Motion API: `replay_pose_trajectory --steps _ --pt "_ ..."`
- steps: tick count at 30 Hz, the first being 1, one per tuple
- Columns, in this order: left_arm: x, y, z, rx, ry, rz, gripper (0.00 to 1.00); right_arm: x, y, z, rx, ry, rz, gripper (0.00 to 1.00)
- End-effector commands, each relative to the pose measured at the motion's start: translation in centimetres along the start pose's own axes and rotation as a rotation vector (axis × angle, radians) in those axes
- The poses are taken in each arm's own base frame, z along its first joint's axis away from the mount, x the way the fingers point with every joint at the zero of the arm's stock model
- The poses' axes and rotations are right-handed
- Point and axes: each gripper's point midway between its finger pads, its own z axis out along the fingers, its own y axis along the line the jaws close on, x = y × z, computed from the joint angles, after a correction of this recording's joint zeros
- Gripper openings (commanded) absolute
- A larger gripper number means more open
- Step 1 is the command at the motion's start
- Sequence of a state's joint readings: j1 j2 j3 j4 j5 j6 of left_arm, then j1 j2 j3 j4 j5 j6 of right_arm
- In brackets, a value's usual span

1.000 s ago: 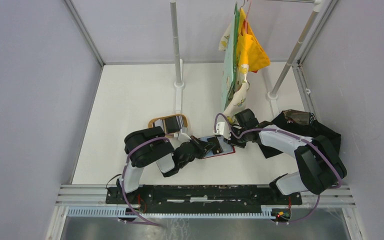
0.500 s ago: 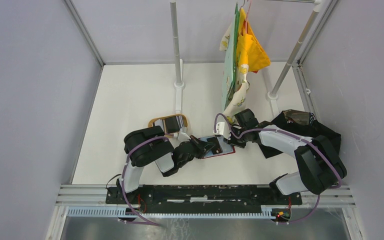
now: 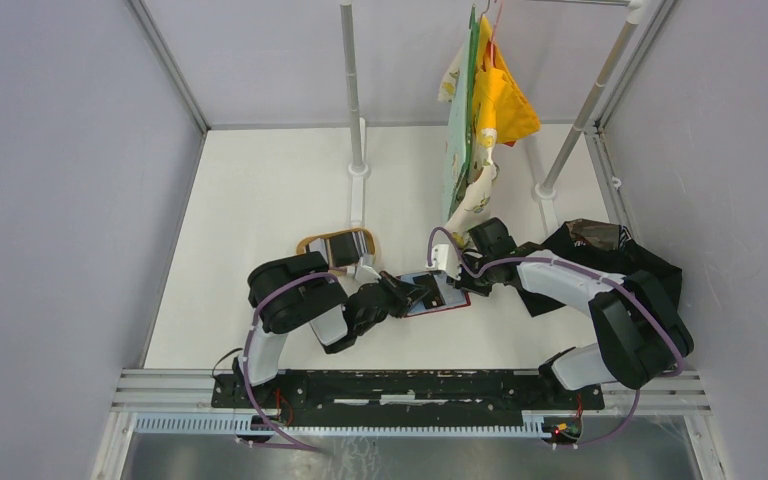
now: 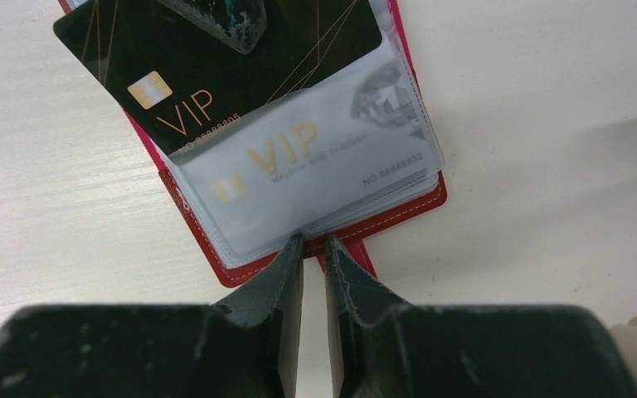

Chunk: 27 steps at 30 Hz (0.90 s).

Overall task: Put the credit cards into the card holder
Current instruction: Insert the credit card into the card holder.

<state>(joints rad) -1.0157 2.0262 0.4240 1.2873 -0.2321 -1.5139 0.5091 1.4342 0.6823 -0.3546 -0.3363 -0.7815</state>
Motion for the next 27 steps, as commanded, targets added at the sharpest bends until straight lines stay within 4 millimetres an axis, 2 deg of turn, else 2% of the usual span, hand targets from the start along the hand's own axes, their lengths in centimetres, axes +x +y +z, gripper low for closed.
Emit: replay_pose_trajectory --steps 1,17,27 --pt "0.1 0.5 -0.7 -0.026 0.011 -0.032 0.02 0.2 0.4 0.9 -0.012 0.013 0.0 0.21" --pt "0.5 0.8 -0.4 -0.024 0.031 -0.049 0.02 0.2 0.4 0.9 -0.011 0.014 -0.004 0.21" --pt "1.3 0.9 0.5 -0.018 0.065 -0.077 0.02 0.2 0.6 0.9 -0.015 0.016 -0.008 0.21"
